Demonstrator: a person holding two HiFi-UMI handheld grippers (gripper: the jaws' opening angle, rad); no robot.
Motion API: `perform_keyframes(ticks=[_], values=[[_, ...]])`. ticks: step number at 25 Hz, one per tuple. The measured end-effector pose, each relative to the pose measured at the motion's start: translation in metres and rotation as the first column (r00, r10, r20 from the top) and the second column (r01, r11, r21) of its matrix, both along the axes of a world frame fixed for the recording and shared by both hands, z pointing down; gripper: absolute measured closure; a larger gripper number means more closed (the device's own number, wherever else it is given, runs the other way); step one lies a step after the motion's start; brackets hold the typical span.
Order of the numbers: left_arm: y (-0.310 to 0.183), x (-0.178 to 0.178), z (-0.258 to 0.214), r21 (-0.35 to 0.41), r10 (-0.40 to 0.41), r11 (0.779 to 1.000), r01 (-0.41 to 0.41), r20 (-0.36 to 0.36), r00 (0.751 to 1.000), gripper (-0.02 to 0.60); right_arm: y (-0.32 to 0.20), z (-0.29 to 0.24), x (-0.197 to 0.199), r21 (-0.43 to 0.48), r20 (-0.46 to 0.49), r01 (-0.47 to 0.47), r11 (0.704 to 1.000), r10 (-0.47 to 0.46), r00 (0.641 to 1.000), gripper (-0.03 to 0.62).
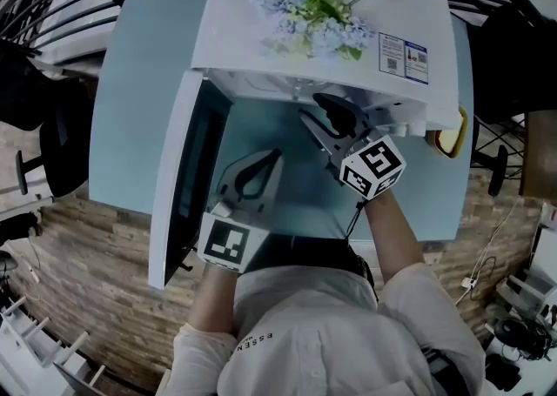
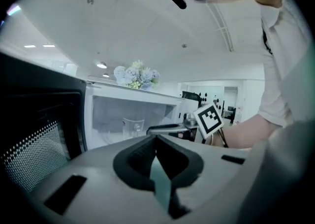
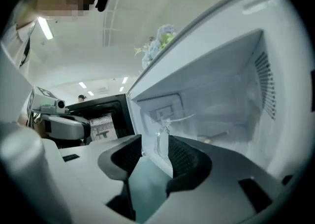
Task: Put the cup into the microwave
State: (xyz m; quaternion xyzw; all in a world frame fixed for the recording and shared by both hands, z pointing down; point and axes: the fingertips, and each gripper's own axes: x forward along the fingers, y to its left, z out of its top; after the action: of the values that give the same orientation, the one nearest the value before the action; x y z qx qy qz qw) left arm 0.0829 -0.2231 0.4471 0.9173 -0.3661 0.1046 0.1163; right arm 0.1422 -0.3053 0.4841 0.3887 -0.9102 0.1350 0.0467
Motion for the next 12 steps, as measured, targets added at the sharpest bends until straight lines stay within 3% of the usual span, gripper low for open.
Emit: perform_keyframes(ticks=[5,8,12], values=[[0.004,0.001,-0.021,0.04,0.024,0.999,-0.024,0.002,1.0,0.58,0.02,-0.03,0.02,0.007,0.07,-0.11,0.994,0.109,0.992,0.476],[0.008,0.0,-0.037,0.078,0.039,0.996,-0.039,0.004,0.999,0.58,0.036,-0.051,0.026,0.035,0.056,-0.132,0.991,0.13,0.99,0.551],[0.015,-0.001,-0.062,0.132,0.055,0.99,-0.057,0.014,0.998,0.58,0.062,-0.082,0.028,0.062,0.036,-0.117,0.991,0.115,0.993,0.574]])
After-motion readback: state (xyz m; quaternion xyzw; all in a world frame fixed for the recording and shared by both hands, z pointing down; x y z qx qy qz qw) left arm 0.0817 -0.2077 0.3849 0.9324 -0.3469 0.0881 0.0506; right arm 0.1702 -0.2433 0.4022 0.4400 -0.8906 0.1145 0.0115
